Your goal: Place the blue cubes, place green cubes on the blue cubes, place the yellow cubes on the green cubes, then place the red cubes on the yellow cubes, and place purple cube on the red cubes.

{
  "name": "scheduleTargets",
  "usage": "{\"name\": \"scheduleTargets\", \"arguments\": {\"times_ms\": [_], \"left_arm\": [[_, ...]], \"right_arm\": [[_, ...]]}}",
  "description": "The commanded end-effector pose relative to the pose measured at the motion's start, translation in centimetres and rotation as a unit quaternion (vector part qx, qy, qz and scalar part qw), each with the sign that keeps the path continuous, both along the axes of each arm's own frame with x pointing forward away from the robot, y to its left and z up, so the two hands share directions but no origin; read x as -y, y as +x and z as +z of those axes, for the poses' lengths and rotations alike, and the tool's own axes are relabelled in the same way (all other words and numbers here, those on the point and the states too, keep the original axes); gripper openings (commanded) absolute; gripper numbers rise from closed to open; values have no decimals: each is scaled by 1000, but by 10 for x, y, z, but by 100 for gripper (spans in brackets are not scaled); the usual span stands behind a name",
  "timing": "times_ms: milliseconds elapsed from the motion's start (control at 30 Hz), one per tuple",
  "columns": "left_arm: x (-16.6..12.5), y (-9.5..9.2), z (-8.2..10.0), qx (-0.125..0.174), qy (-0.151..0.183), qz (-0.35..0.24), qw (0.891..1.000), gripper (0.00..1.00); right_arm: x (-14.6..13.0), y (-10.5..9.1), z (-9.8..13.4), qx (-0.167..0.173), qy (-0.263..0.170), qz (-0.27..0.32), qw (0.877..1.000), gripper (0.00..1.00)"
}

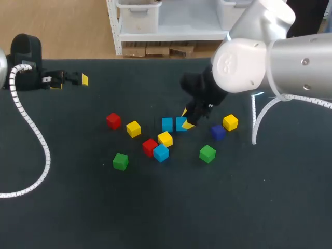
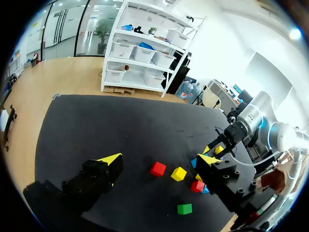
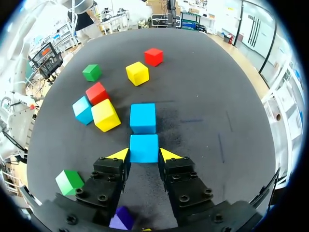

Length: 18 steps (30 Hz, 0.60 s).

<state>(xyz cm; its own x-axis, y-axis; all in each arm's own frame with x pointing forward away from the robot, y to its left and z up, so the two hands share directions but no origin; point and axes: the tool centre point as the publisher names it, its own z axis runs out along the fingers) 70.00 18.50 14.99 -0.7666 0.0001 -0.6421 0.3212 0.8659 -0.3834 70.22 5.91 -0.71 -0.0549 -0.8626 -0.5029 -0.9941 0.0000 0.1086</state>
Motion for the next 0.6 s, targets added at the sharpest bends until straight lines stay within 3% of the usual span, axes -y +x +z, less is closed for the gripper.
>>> {"name": "scheduleTargets", "arguments": {"times_ms": [33, 200, 367, 400, 433, 467, 600], "left_arm": [[0, 0, 0, 0, 0, 0, 1000, 100], [0, 0, 0, 0, 0, 0, 1000, 100], [0, 0, 0, 0, 0, 0, 1000, 100], [0, 0, 0, 0, 0, 0, 1000, 100], [0, 0, 0, 0, 0, 0, 1000, 100], [0, 0, 0, 0, 0, 0, 1000, 100], [0, 0, 0, 0, 0, 0, 1000, 100]], "right_arm": [[2, -1, 1, 0, 1, 1, 1000, 32], [3, -2, 2, 0, 1, 2, 1000, 33], [3, -3, 0, -3, 0, 4, 1000, 50], [3, -3, 0, -3, -1, 4, 1000, 75], [3, -3, 0, -4, -1, 4, 1000, 91], [3, -3, 0, -5, -1, 4, 1000, 100], [4, -4, 0, -6, -1, 2, 1000, 100]]}}
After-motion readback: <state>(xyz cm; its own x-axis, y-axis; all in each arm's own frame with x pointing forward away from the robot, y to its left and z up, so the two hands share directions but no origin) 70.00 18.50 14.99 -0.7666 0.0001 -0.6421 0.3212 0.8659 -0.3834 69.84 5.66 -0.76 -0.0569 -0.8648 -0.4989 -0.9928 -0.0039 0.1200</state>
